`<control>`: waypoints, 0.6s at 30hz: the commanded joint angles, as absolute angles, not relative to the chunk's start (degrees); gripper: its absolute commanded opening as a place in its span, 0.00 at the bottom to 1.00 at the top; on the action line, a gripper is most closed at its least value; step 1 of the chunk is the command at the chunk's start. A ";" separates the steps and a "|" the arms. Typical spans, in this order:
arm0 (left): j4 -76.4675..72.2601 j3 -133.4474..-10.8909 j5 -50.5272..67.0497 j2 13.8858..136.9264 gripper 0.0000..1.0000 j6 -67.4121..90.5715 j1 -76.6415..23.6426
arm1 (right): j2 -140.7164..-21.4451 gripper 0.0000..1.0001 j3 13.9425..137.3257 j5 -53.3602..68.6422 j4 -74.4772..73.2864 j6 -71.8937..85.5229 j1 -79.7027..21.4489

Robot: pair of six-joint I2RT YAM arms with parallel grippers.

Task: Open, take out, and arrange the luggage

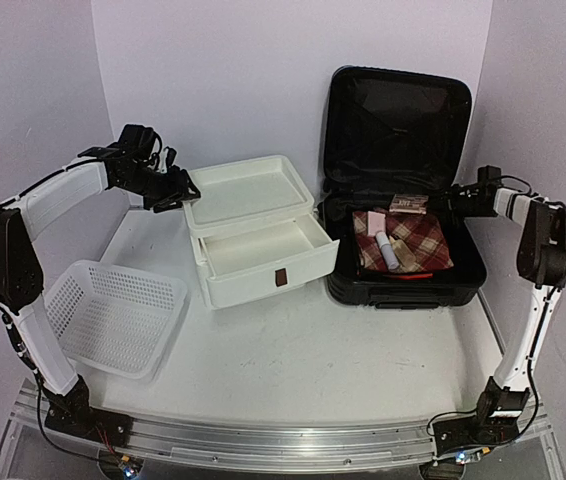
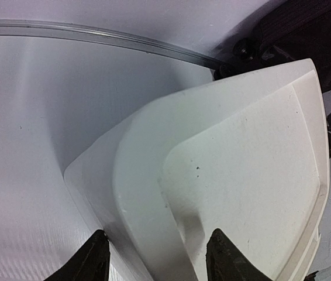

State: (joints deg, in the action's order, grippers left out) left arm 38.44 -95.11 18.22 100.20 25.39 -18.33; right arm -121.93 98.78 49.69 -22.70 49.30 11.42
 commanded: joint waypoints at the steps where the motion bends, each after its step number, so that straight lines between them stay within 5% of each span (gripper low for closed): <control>1: 41.83 -94.18 21.87 101.69 0.56 23.47 -19.53 | -111.89 0.00 93.90 48.34 -11.88 56.77 11.14; 10: 41.82 -94.29 22.26 101.51 0.56 23.77 -19.53 | -94.62 0.00 76.35 46.42 -2.53 62.26 6.31; 18: 41.80 -94.28 22.75 101.43 0.56 23.91 -19.51 | -78.56 0.00 70.41 39.53 -10.70 60.83 -11.42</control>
State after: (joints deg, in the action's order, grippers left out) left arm 38.46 -95.11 18.39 100.20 25.50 -18.28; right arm -87.33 69.95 43.18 -8.49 62.26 -3.25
